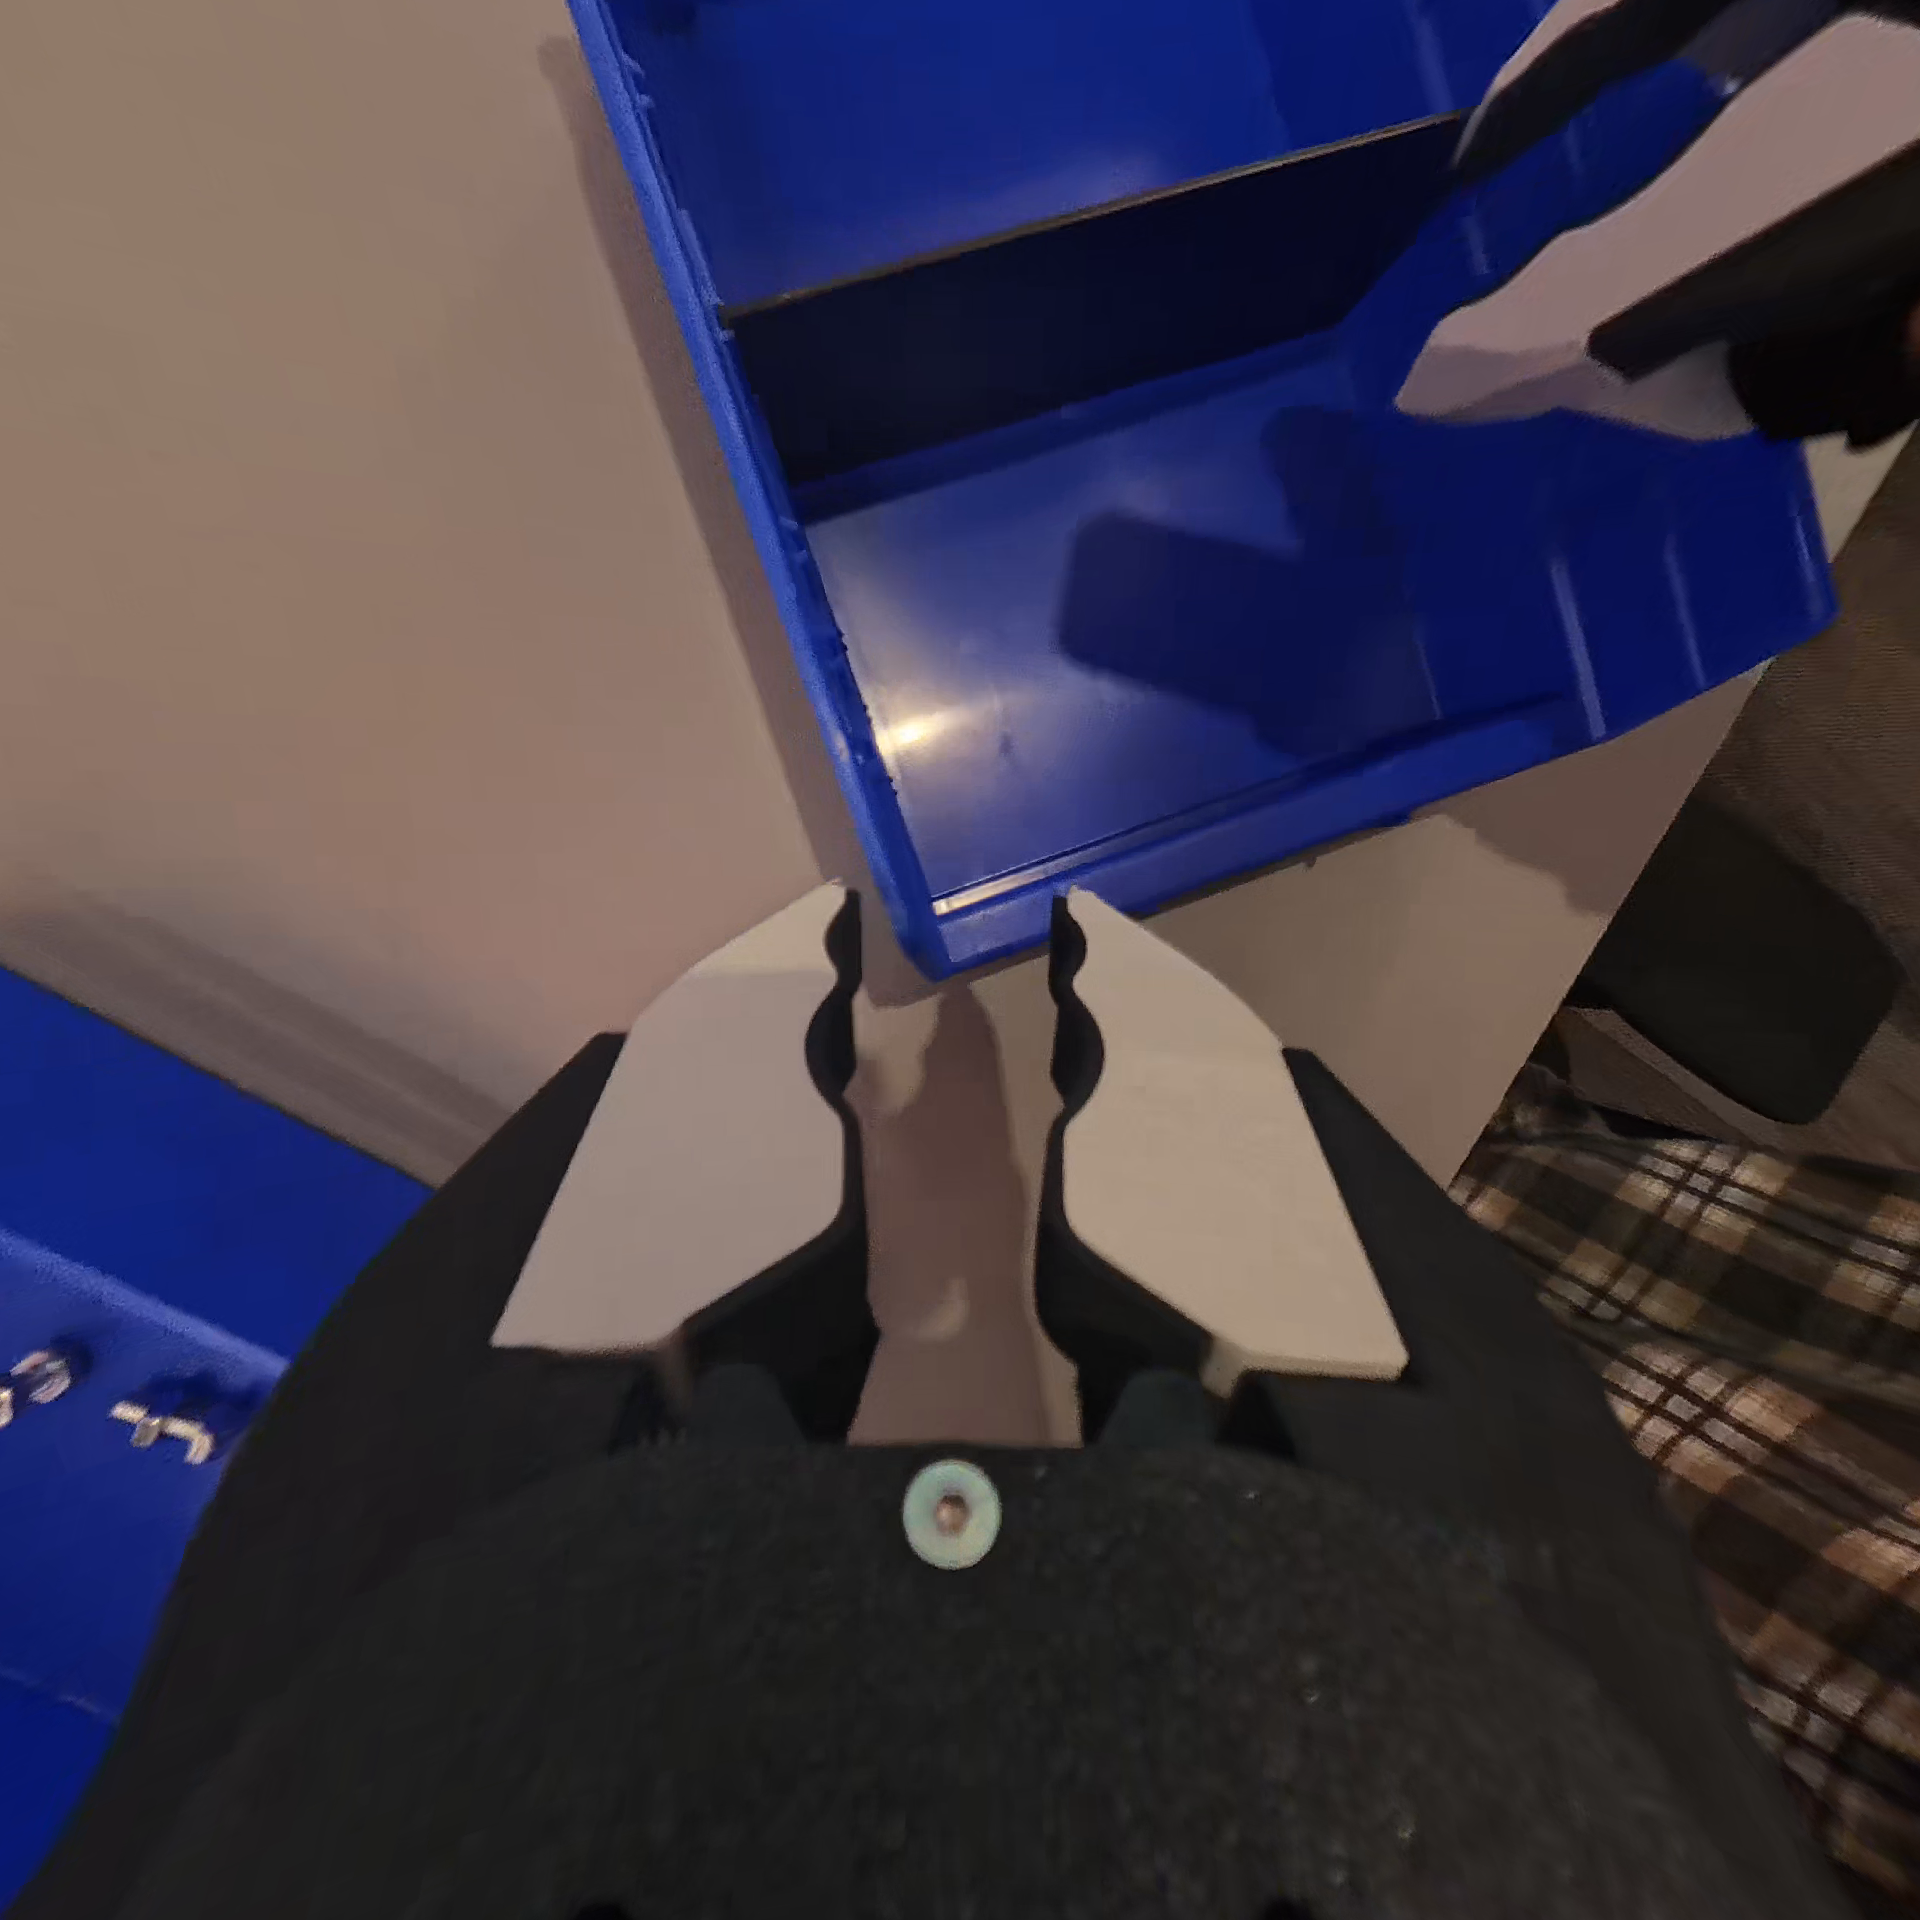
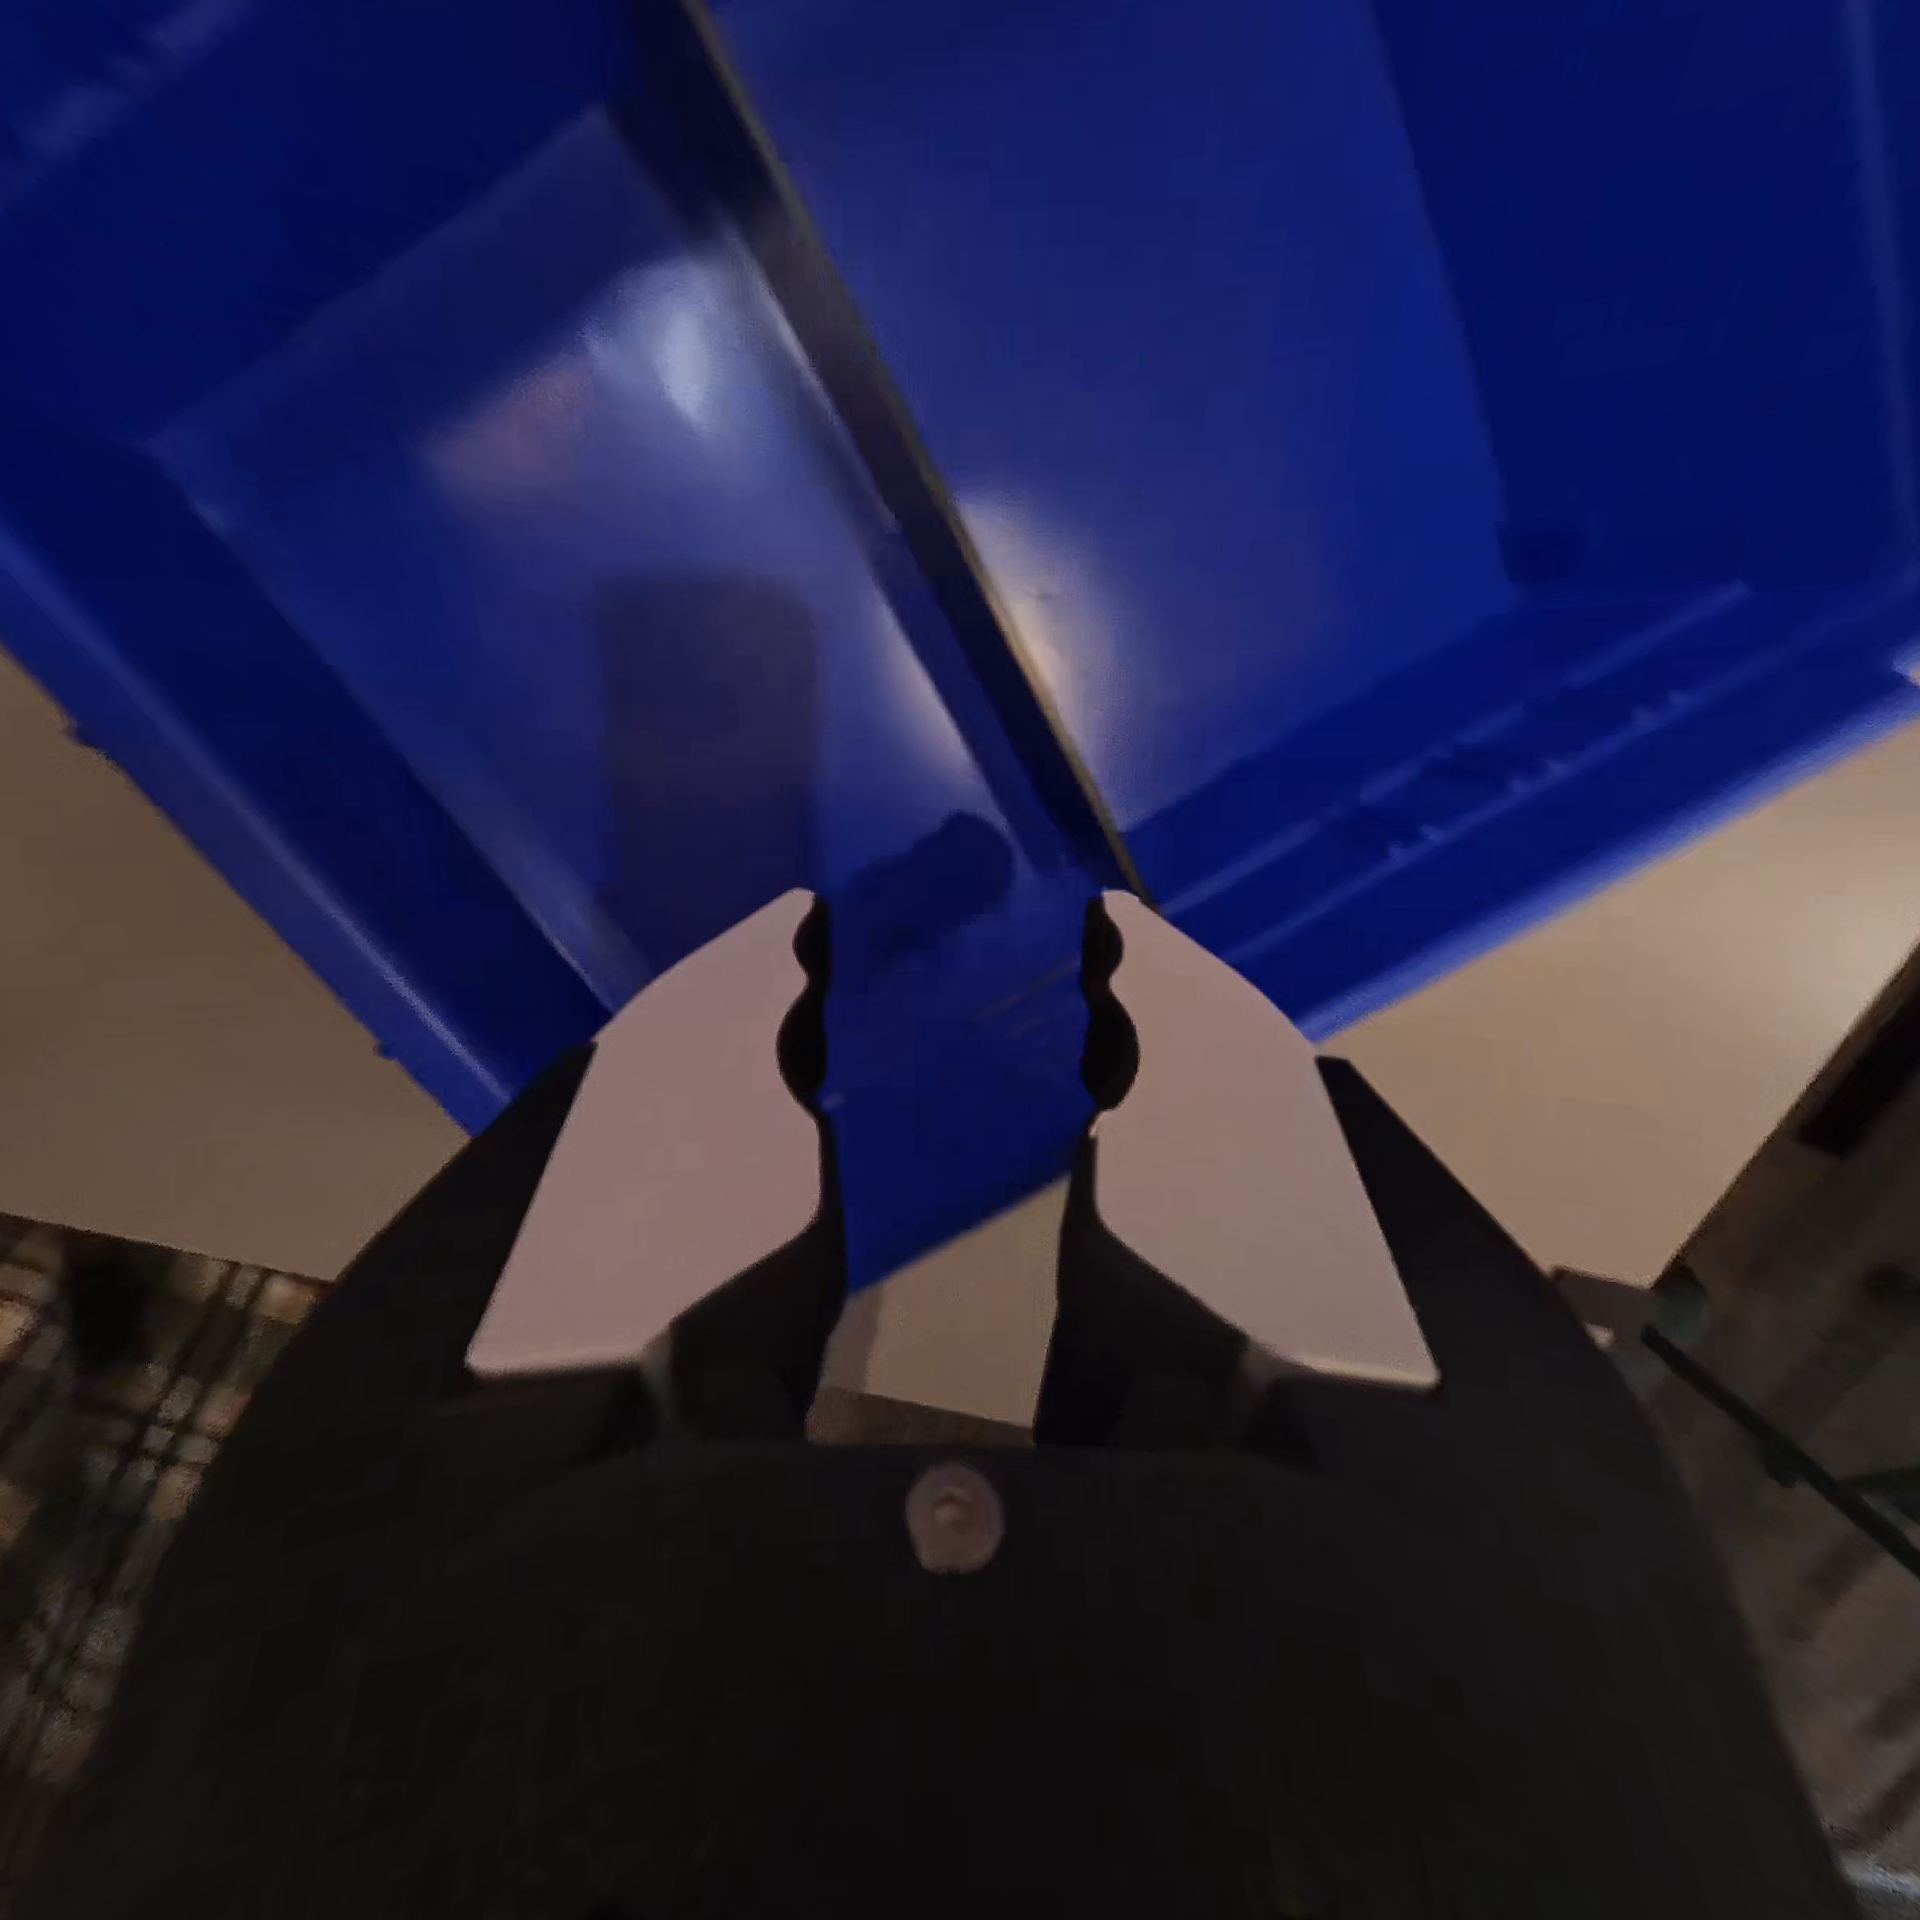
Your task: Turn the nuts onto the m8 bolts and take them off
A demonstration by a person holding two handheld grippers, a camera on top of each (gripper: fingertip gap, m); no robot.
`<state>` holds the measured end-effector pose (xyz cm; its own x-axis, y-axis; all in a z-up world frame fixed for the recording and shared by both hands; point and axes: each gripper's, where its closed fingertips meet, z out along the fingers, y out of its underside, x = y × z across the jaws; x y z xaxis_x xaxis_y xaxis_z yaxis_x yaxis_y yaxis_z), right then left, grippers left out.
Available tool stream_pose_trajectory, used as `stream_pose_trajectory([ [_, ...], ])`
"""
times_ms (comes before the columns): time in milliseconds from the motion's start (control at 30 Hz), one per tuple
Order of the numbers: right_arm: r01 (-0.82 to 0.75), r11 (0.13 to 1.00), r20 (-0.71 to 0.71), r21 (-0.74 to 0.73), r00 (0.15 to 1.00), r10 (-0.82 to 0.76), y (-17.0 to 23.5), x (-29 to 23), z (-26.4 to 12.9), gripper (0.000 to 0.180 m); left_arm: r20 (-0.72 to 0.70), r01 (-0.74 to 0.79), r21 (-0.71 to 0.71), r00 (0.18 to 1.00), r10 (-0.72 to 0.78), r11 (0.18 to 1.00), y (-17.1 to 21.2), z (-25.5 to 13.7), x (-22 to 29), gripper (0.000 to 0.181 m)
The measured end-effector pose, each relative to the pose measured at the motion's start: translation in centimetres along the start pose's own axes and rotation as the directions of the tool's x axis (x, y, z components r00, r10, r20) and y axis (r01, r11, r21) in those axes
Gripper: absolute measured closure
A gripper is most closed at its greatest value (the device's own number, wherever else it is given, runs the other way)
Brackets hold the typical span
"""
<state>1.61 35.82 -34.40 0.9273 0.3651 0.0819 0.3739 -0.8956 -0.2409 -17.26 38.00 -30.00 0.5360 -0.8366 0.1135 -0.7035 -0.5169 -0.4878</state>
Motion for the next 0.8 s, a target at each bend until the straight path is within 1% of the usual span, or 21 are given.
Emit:
stream_pose_trajectory([
  [33, -0.014, 1.000, -0.011, -0.008, 1.000, 0.014, 0.4, 0.9, 0.0, 0.143, 0.002, 0.004, 0.009, 1.000, -0.004, 1.000, 0.0, -0.4, -0.2, 0.146],
  [67, -0.033, 0.999, 0.003, 0.015, 0.999, 0.033, 0.4, 1.5, -0.2, 0.143, 0.002, 0.012, 0.018, 1.000, -0.012, 1.000, 0.0, -0.7, -0.5, 0.145],
  [133, -0.071, 0.997, -0.001, 0.029, 0.997, 0.071, 0.7, 2.9, -0.7, 0.157, 0.004, 0.031, 0.036, 1.000, -0.031, 0.999, 0.0, -1.3, -1.2, 0.145],
  [200, -0.087, 0.996, -0.032, 0.017, 0.996, 0.087, 1.2, 4.3, -0.7, 0.158, 0.003, 0.051, 0.050, 0.999, -0.051, 0.997, 0.1, -1.7, -1.8, 0.144],
  [367, -0.115, 0.991, -0.121, -0.064, 0.987, 0.107, 2.6, 7.3, 0.0, 0.144, 0.002, 0.075, 0.063, 0.997, -0.075, 0.995, 0.8, -2.5, -2.9, 0.142],
  [433, -0.138, 0.987, -0.120, -0.077, 0.984, 0.128, 2.8, 8.3, 0.2, 0.138, 0.000, 0.082, 0.066, 0.997, -0.082, 0.994, 1.1, -2.6, -3.2, 0.142],
  [467, -0.148, 0.986, -0.100, -0.074, 0.985, 0.140, 2.7, 8.4, 0.1, 0.130, -0.002, 0.085, 0.070, 0.996, -0.086, 0.994, 1.2, -2.8, -3.3, 0.141],
  [567, -0.192, 0.981, -0.053, -0.035, 0.980, 0.190, 2.6, 8.4, -1.7, 0.116, -0.006, 0.092, 0.084, 0.996, -0.092, 0.992, 1.6, -3.1, -3.8, 0.141],
  [600, -0.206, 0.978, -0.068, -0.010, 0.976, 0.205, 2.6, 8.9, -2.6, 0.112, -0.009, 0.095, 0.087, 0.996, -0.094, 0.992, 1.7, -3.2, -4.0, 0.141],
  [633, -0.222, 0.975, -0.102, 0.003, 0.970, 0.221, 3.0, 9.6, -3.4, 0.103, -0.013, 0.098, 0.090, 0.995, -0.097, 0.991, 1.9, -3.2, -4.1, 0.141],
  [700, -0.251, 0.968, -0.127, -0.011, 0.960, 0.248, 4.1, 10.3, -4.0, 0.103, -0.024, 0.107, 0.097, 0.994, -0.105, 0.990, 2.1, -3.3, -4.4, 0.140],
  [800, -0.309, 0.946, -0.114, -0.100, 0.948, 0.298, 6.5, 10.4, -3.0, 0.104, -0.042, 0.112, 0.100, 0.993, -0.108, 0.989, 2.3, -3.1, -4.7, 0.138],
])
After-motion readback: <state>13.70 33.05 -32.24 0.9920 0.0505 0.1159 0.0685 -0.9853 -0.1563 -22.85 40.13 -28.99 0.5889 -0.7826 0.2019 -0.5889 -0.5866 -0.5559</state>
